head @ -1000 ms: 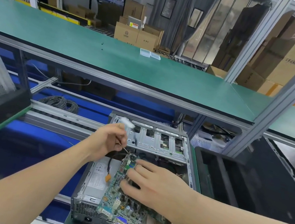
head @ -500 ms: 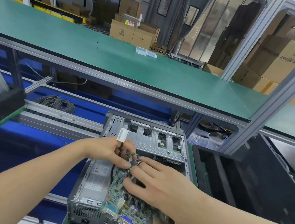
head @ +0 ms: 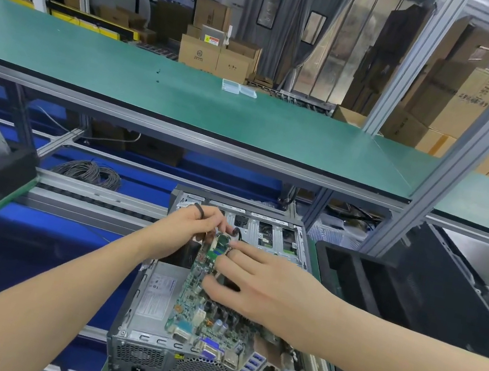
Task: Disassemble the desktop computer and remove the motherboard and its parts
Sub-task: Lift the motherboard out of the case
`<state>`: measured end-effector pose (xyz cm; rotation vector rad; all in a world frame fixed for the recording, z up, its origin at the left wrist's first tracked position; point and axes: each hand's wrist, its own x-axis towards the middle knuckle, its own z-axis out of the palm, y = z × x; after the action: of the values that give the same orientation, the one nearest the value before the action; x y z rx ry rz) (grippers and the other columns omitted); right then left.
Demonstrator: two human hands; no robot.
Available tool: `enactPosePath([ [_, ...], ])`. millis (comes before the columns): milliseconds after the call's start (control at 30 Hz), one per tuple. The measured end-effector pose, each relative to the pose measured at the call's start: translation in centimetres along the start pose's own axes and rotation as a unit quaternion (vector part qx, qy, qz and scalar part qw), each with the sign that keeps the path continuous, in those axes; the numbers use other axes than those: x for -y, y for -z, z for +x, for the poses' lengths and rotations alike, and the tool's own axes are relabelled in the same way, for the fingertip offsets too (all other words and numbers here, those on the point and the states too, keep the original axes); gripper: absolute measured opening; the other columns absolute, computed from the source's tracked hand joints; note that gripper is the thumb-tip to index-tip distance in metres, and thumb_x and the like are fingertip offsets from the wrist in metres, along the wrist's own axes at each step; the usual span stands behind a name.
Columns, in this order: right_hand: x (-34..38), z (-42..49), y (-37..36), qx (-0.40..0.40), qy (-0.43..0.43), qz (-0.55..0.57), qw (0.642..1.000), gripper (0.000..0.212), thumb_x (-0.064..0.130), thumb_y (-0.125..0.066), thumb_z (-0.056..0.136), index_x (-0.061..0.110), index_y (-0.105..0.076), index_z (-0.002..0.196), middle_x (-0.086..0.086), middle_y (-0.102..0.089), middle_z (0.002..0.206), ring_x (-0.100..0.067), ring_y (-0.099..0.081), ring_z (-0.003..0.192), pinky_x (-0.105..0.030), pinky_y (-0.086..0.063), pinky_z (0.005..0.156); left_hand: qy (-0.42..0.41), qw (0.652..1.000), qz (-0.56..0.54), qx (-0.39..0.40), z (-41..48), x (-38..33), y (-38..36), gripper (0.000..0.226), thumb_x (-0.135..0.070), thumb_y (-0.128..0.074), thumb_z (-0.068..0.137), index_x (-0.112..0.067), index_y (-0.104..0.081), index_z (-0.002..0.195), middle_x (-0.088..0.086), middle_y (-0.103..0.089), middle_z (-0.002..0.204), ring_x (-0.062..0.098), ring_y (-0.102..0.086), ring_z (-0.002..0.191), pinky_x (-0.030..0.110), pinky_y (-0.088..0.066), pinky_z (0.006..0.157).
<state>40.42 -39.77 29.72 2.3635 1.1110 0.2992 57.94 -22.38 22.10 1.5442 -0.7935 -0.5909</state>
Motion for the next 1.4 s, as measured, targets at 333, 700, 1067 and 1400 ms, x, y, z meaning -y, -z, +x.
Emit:
enactPosePath([
  [333,0.1,-2.0,-0.8,0.018,0.010,-0.002,1.000,0.041,0.010,-0.040,0.098,0.008,-0.040,0.138,-0.018,-0.045,0.125,-0.037,-0.046,0.114,-0.049,-0.015,0.125,0.104,0.991,-0.024,-0.082,1.0,0.3,-1.6,0.037,-0.030,-0.039,0.112,-0.028,-0.074,0.121,-0.001,-0.069,0.127,0.015,-0.059,0.098,0.032,-0.046,0.086],
  [700,-1.8,-6.2,0.6,0.063,-0.040,-0.030,0.997,0.061,0.007,-0.030,0.081,0.009,-0.040,0.141,-0.018,-0.045,0.126,-0.037,-0.048,0.116,-0.049,-0.021,0.126,0.139,0.908,0.393,-0.046,2.1,3.0,-3.8,0.033,-0.015,-0.035,0.110,-0.016,-0.062,0.130,0.006,-0.069,0.118,0.016,-0.064,0.095,0.029,-0.050,0.077],
  [1067,-4.9,-8.6,-0.7,0.142,-0.082,-0.038,0.986,0.078,0.007,-0.051,0.067,0.009,-0.039,0.144,-0.020,-0.046,0.129,-0.037,-0.050,0.117,-0.050,-0.025,0.124,0.221,0.693,0.648,0.226,2.0,9.9,-11.8,0.071,-0.035,-0.043,0.104,-0.014,-0.010,0.164,0.013,-0.004,0.171,0.040,-0.012,0.156,0.056,-0.019,0.122],
  [1400,-7.0,-8.3,-3.0,0.117,-0.080,-0.042,0.989,0.084,0.005,-0.070,0.064,0.009,-0.041,0.142,-0.019,-0.046,0.127,-0.035,-0.048,0.112,-0.049,-0.023,0.125,0.350,0.851,0.289,0.262,3.6,7.6,-11.9,0.065,-0.033,-0.050,0.101,-0.020,-0.030,0.161,0.006,-0.019,0.170,0.033,-0.028,0.153,0.042,-0.032,0.118],
])
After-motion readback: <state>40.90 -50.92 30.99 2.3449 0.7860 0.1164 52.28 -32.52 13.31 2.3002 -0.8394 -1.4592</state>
